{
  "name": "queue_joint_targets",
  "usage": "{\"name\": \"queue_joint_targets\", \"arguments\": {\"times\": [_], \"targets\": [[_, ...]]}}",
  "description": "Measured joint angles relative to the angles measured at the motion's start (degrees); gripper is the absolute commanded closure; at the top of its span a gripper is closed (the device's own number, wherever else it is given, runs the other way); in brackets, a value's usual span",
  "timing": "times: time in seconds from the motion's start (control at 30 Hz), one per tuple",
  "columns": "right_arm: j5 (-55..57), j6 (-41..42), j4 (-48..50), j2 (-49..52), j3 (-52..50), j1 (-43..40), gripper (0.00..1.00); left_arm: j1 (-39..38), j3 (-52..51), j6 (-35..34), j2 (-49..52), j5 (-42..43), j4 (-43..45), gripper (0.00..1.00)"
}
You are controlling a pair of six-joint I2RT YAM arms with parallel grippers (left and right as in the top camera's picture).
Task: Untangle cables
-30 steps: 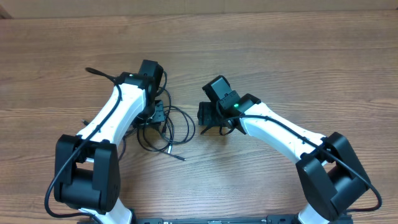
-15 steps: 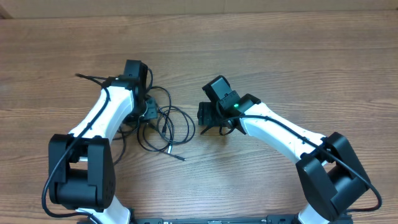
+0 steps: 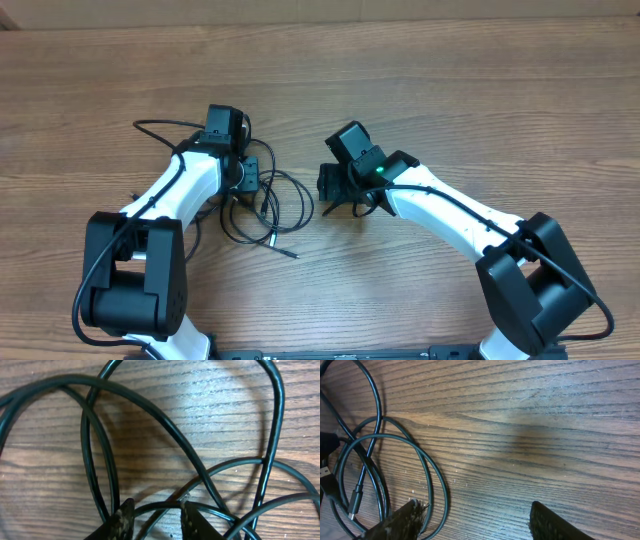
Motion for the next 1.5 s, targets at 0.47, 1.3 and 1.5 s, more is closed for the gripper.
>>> {"name": "queue_joint_targets", "arguments": {"times": [0.47,1.3,1.5], "targets": [[0.0,0.0,0.1,0.0,0.0,0.0,0.32,0.0,-0.3,-15.1,0.0,0.0,7.4,0.61],[0.0,0.0,0.1,0.0,0.0,0.0,0.27,3.7,0.8,-10.3,0.1,-2.0,-9.1,0.76],[0.0,0.0,0.1,0.0,0.0,0.0,0.27,3.7,0.8,-8.0,0.1,-5.0,-7.1,0.68]]}}
